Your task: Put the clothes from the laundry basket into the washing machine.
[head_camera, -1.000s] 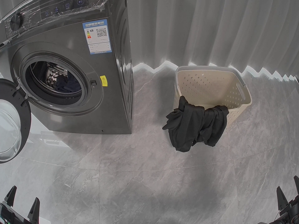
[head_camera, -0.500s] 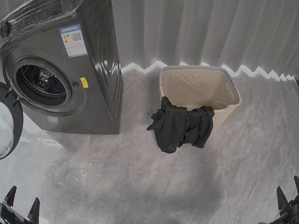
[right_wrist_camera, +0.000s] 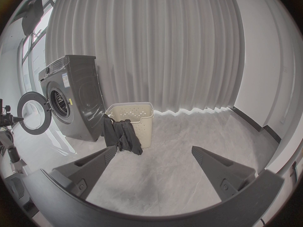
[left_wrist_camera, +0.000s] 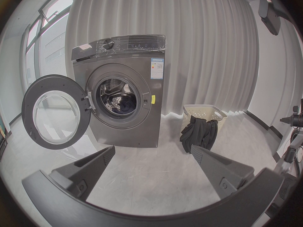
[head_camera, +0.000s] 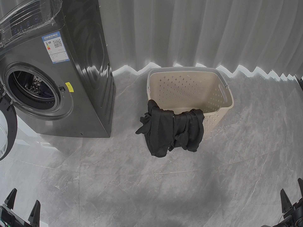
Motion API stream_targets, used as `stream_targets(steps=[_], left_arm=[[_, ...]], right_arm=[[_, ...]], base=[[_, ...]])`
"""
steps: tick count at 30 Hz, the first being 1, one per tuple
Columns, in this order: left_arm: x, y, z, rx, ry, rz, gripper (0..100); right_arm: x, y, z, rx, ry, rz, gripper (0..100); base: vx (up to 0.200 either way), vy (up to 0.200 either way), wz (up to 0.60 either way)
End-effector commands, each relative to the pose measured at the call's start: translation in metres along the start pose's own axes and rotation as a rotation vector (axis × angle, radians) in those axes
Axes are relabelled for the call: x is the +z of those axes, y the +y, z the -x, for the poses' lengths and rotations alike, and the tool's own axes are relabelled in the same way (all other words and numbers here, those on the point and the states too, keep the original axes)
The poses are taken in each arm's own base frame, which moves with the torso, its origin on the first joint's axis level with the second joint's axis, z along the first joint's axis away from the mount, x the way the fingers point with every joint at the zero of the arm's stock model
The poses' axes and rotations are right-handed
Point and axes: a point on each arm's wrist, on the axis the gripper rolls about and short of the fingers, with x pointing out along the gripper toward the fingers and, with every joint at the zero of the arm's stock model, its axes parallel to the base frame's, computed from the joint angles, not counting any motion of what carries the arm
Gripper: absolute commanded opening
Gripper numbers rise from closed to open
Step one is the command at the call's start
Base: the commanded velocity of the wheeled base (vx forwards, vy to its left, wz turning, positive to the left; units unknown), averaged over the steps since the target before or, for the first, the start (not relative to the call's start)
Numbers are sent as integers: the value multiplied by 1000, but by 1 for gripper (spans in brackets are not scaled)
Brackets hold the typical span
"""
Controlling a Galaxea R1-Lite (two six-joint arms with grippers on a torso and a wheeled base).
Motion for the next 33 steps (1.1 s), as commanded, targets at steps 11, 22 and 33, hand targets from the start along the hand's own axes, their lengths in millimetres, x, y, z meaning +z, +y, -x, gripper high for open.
stream_targets(steps=[11,22,33], left_arm=[[-5,0,-1,2,9,1,100],[-5,0,-1,4,9,1,100],[-5,0,-1,8,9,15,100]], right_arm=[[-5,0,0,0,6,0,100],[-5,0,0,0,6,0,100],[-5,0,0,0,6,0,100]], base=[[200,0,0],[18,-73,0],[0,-200,0]])
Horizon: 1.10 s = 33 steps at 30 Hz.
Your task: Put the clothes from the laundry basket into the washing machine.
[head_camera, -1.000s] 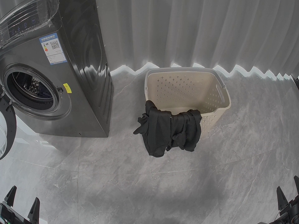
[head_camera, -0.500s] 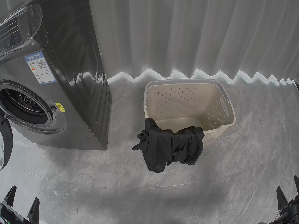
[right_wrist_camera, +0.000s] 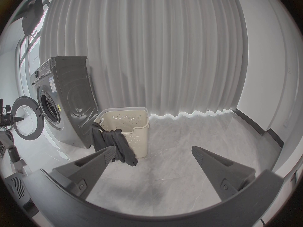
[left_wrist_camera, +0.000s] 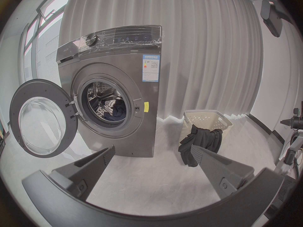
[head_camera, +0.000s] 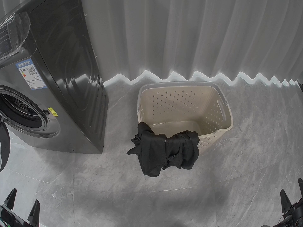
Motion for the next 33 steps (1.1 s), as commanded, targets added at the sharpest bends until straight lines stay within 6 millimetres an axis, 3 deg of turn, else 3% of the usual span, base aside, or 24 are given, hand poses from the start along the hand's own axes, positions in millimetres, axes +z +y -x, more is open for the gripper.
stream_targets(steps=[1,14,18,20,26,33], left_arm=[[-5,0,-1,2,9,1,100],[-5,0,-1,1,9,-2,100],[-5,0,-1,1,9,1,100],[-5,0,-1,1,9,-2,100],[-5,0,-1,1,9,-2,100],[-5,0,-1,-1,9,-1,100]], right_arm=[[-5,0,0,-1,6,1,100],[-3,0,0,7,-13,3,100],[44,0,11,22,-166,-12,100],[52,0,6,26,-127,-20,100],[37,0,-7,52,-2,-43,100],[43,3,-29,154,165,-131,100]], base=[[0,0,0],[0,0,0],[0,0,0],[0,0,0],[0,167,0],[0,114,0]])
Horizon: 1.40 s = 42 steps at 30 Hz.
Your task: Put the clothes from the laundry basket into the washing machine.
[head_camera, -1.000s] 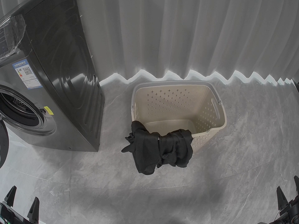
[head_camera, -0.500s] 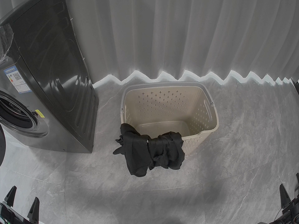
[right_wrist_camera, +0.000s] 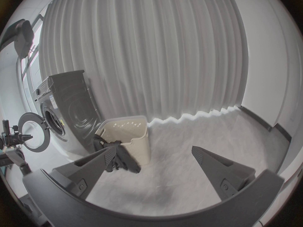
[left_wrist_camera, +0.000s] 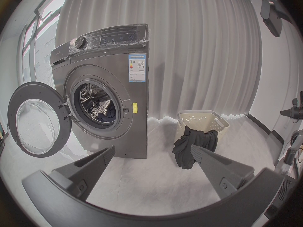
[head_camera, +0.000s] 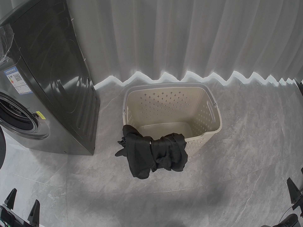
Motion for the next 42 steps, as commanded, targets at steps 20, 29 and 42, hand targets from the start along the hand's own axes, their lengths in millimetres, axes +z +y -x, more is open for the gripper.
stream_targets(steps=[20,29,42], left_arm=[[-5,0,-1,0,8,1,100],[-5,0,-1,0,8,-1,100],[-5,0,-1,0,8,-1,100]], right_arm=[[13,31,-130,295,408,-99,100],[5,41,-160,249,413,-74,100],[-19,62,-207,246,457,-68,100]], base=[[0,0,0],[0,0,0],[0,0,0]])
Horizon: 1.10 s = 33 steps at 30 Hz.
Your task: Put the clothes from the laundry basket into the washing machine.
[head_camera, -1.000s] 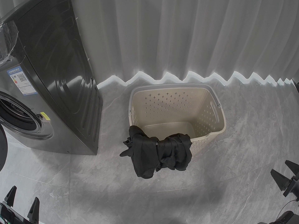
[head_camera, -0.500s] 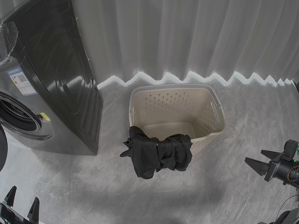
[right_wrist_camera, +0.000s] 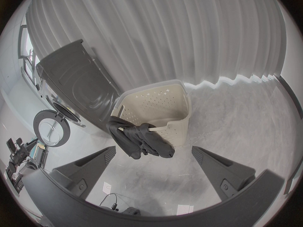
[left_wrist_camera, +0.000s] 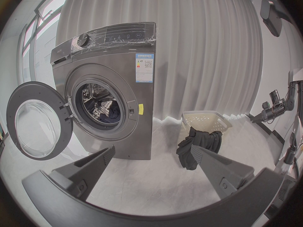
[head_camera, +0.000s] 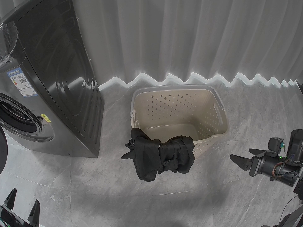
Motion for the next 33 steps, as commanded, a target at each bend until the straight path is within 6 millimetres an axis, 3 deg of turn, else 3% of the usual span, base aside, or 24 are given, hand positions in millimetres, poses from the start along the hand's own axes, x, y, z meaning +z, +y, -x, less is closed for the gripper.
stream_targets(steps=[1,8,14,33], left_arm=[[-5,0,-1,-1,9,1,100],[-5,0,-1,3,9,4,100],[-5,0,-1,3,9,7,100],[-5,0,-1,3,9,8,100]], right_arm=[[-9,4,-34,-21,77,6,100],[-10,30,-67,5,76,-39,100],[-14,38,-92,7,101,-31,100],[-41,35,-162,-3,91,-27,100]], base=[[0,0,0],[0,0,0],[0,0,0],[0,0,0]])
